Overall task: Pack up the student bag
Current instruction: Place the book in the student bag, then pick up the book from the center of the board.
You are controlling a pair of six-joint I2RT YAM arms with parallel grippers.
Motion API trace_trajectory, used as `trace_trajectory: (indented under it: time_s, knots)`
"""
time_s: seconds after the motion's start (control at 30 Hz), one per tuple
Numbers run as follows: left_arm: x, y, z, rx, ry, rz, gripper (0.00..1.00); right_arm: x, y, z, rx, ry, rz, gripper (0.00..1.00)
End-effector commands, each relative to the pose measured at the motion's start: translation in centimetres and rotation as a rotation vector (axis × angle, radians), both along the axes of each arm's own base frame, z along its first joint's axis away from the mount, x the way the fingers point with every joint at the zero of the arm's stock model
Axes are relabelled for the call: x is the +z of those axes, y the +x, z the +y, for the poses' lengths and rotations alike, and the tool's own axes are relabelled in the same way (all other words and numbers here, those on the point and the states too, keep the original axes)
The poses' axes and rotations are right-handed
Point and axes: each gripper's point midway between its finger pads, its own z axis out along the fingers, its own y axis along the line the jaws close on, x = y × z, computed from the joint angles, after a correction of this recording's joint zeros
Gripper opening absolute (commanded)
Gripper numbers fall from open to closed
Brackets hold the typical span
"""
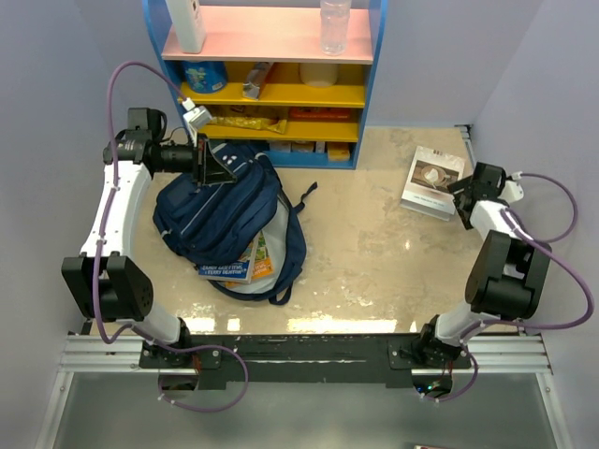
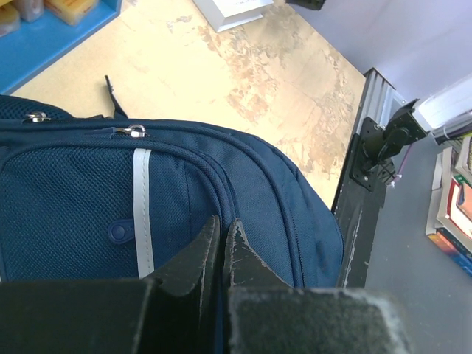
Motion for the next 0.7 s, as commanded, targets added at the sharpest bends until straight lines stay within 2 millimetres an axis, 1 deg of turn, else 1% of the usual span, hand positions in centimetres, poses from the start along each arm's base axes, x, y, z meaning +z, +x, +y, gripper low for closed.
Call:
trace_trajectory:
  time_s: [0.0,0.03,0.17,0.23,0.3,0.4,0.5,0.53,0.57,0.63,0.67]
  knots:
    - [2.5,-0.3,-0.7,-0.082,-0.051,-0.12,0.0,-2.2,0.9,0.9,0.035,0.09,-0.046,0.83]
    - [2.6,-0.3,-0.7,-0.085,-0.05,-0.123,0.0,-2.3,1.2,1.0,0.04,0.094,-0.059,0.82]
    - [2.5,-0.2,-0.6,-0.084,-0.049,-0.124,0.0,-3.6,1.0,1.1,0.043,0.119,-0.058,0.79]
    - [2.3,-0.2,-0.7,-0.084,-0.047,-0.121,0.0,-3.7,1.0,1.1,0.051,0.12,-0.06,0.77]
    - [2.3,-0.1,-0.7,-0.085,-0.049,-0.115,0.0,-3.3,1.4,0.8,0.052,0.109,-0.1,0.74]
    - [2.2,0.0,-0.6,-0.082,-0.048,-0.114,0.0,-3.3,1.5,0.6,0.055,0.113,-0.13,0.68]
    - [2.3,0.1,-0.6,-0.077,-0.043,-0.114,0.0,-3.7,1.4,0.4,0.052,0.115,-0.134,0.58]
    - [2.3,0.1,-0.5,-0.077,-0.042,-0.116,0.0,-3.9,1.4,0.4,0.051,0.12,-0.135,0.49]
    - [2.2,0.2,-0.5,-0.075,-0.04,-0.11,0.0,-4.3,1.3,0.3,0.051,0.127,-0.13,0.44]
    - [2.2,0.2,-0.5,-0.072,-0.035,-0.111,0.0,-4.4,1.4,0.4,0.054,0.135,-0.141,0.36]
    - [2.1,0.2,-0.5,-0.074,-0.034,-0.108,0.0,-4.3,1.5,0.5,0.056,0.134,-0.144,0.35]
